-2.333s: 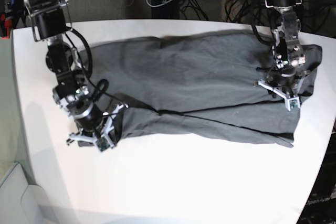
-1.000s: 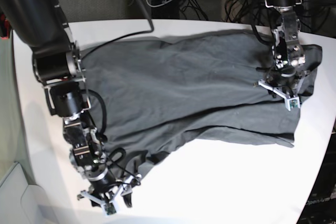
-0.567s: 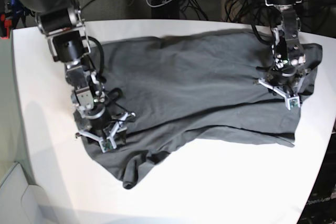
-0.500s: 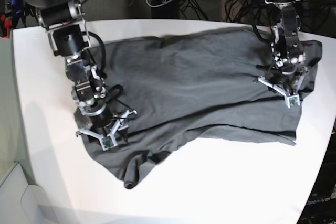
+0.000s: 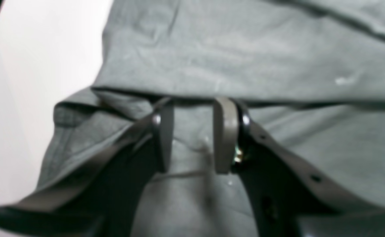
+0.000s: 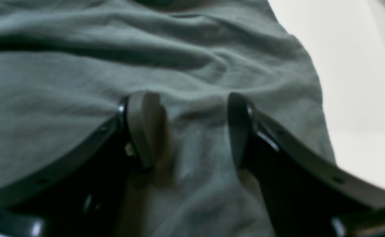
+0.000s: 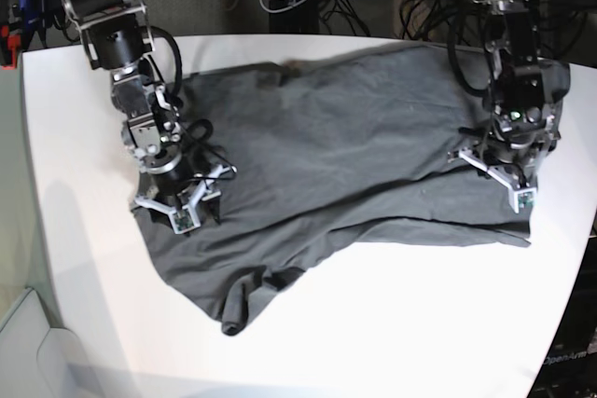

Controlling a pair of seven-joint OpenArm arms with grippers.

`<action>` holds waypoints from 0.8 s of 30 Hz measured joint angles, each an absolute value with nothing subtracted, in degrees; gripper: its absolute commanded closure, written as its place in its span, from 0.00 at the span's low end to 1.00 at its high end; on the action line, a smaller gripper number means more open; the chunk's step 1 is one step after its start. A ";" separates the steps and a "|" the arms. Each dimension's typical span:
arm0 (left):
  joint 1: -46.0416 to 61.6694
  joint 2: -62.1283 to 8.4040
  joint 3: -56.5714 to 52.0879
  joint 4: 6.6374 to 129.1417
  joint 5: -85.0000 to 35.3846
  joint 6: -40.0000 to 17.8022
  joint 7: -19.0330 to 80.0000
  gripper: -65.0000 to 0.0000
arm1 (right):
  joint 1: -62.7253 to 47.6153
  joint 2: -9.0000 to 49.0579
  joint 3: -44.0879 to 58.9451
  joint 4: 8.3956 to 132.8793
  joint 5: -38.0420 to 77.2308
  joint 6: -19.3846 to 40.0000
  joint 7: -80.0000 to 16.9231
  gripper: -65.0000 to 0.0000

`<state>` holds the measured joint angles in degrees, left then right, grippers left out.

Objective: Layout the t-shirt on the table in an organized manner, then fold the t-shirt properly
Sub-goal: 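Release the fabric with the right gripper and move it back onto the shirt, then slide the left gripper along the shirt's side edge toward the hem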

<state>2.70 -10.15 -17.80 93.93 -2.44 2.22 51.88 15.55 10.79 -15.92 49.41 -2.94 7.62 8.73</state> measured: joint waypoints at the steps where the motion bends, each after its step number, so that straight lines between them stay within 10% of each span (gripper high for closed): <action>1: 2.22 -10.13 -17.80 94.41 -2.44 2.24 52.69 0.69 | 15.53 10.96 -15.92 49.30 -2.85 7.62 8.86 0.49; 8: -6.26 -9.98 -17.50 87.57 -2.31 2.31 52.60 0.71 | 15.66 11.27 -15.92 49.06 -2.68 7.62 9.06 0.59; 13: -12.36 -7.22 -17.80 74.96 -2.42 2.15 52.62 1.00 | 15.66 11.27 -16.16 49.06 -2.74 7.62 9.08 0.67; 24: -16.75 -5.10 -17.78 62.67 -2.17 2.39 41.74 0.99 | 15.62 11.27 -16.32 49.04 -2.79 7.62 8.99 0.70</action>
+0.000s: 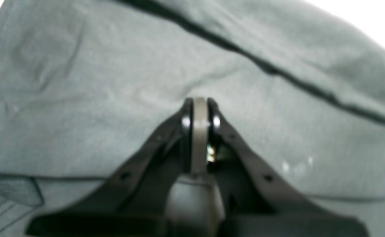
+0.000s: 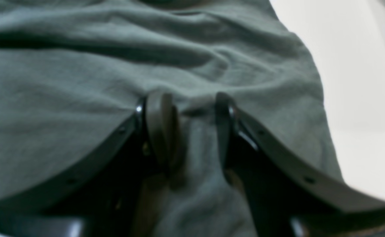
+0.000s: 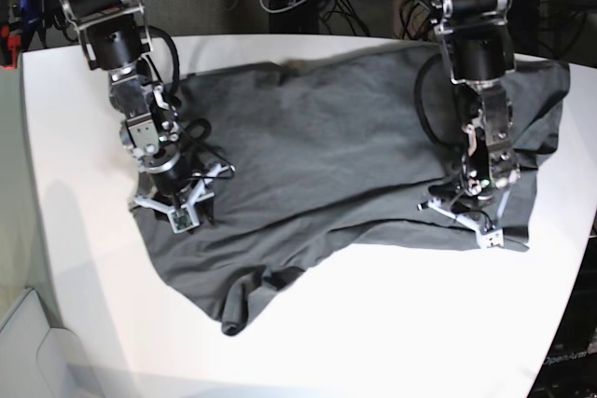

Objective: Layout the t-shirt on the table in an organized manner, then fold the t-shirt properly
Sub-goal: 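Slide the left gripper along the shirt's side edge toward the hem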

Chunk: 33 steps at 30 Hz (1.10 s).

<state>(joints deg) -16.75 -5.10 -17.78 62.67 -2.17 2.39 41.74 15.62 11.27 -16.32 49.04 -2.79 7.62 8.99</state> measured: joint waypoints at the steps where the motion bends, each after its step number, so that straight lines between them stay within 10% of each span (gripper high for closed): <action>1: -17.54 -5.10 -17.80 61.58 -2.04 2.39 41.67 0.99 | 15.66 11.27 -16.32 49.04 -2.79 7.62 8.97 0.70; 20: -29.54 -9.32 -17.80 34.76 -2.76 1.76 18.13 0.99 | 15.94 13.41 -16.51 46.78 -2.55 7.70 11.70 0.70; 33: -33.98 -10.44 -17.91 33.26 -2.33 3.03 20.56 0.99 | 17.04 14.66 -16.21 43.86 -2.13 7.70 13.34 0.70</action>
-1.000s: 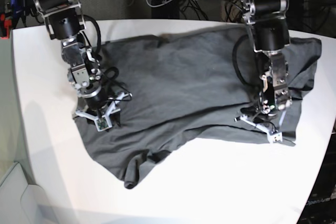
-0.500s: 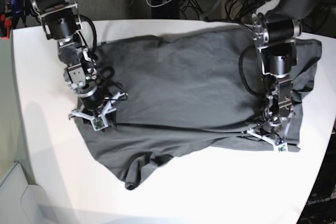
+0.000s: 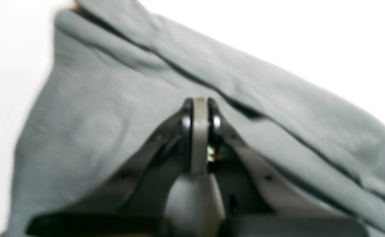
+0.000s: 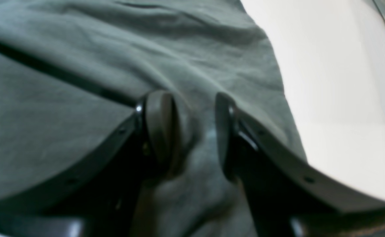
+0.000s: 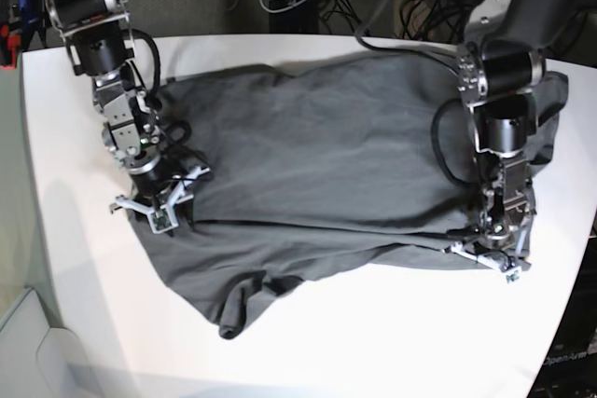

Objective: Layout the t-shirt on the table in an organized manner, then fold the t-shirt properly
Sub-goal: 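Slide the left gripper along the shirt's side edge toward the hem, then pull the shirt's side edge outward with the right gripper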

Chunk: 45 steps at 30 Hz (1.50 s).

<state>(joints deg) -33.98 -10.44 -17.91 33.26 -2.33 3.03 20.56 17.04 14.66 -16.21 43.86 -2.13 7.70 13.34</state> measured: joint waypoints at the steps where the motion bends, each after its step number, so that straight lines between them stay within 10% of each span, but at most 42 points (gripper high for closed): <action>1: -33.98 -10.39 -17.91 33.45 -2.33 3.01 20.56 0.99 | 17.34 14.96 -16.14 43.68 -2.17 7.70 13.08 0.70; 21: -14.59 -7.49 -18.13 72.05 -1.91 2.87 44.80 1.00 | 14.39 15.29 -16.60 65.21 -3.22 7.94 0.25 0.70; 38: -6.79 -3.81 -17.45 75.37 -2.17 2.52 44.38 1.00 | 33.65 2.44 -16.58 40.23 -3.64 10.48 -2.39 0.70; 45: -7.16 -3.99 -17.47 73.12 -2.17 2.50 41.74 1.00 | 33.65 -0.14 -16.58 37.80 -3.62 10.59 -3.01 1.00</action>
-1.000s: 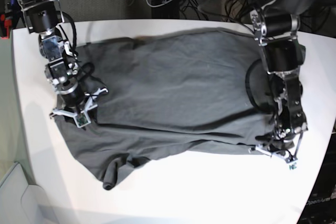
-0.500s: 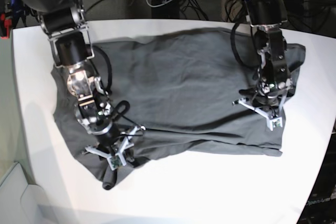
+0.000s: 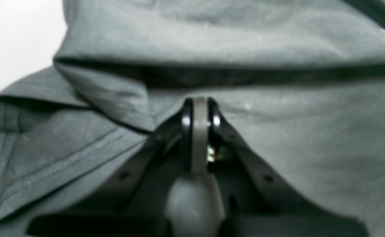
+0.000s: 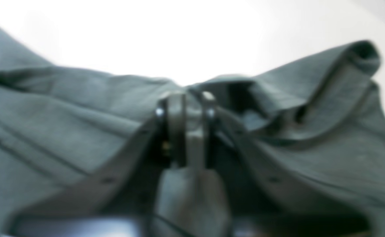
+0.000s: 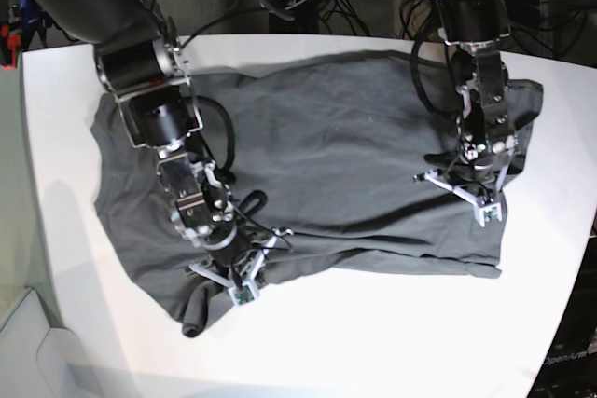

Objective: Layout the t-shirt on the table in an organized manner, then fold the t-shirt properly
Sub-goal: 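Pull the shirt's side edge outward with the right gripper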

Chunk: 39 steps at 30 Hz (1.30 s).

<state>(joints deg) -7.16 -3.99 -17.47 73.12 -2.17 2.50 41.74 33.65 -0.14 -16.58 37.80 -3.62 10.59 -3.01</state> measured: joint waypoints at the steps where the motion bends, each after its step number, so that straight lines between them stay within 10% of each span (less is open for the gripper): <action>1: -7.16 -3.99 -17.47 73.03 -2.15 2.39 41.71 1.00 | 33.87 -0.14 -16.56 37.82 -3.66 10.46 -2.96 1.00; 39: 7.79 -15.25 -9.43 80.40 -2.15 2.42 35.42 1.00 | 29.91 -0.82 -16.29 38.94 -3.44 10.22 4.19 1.00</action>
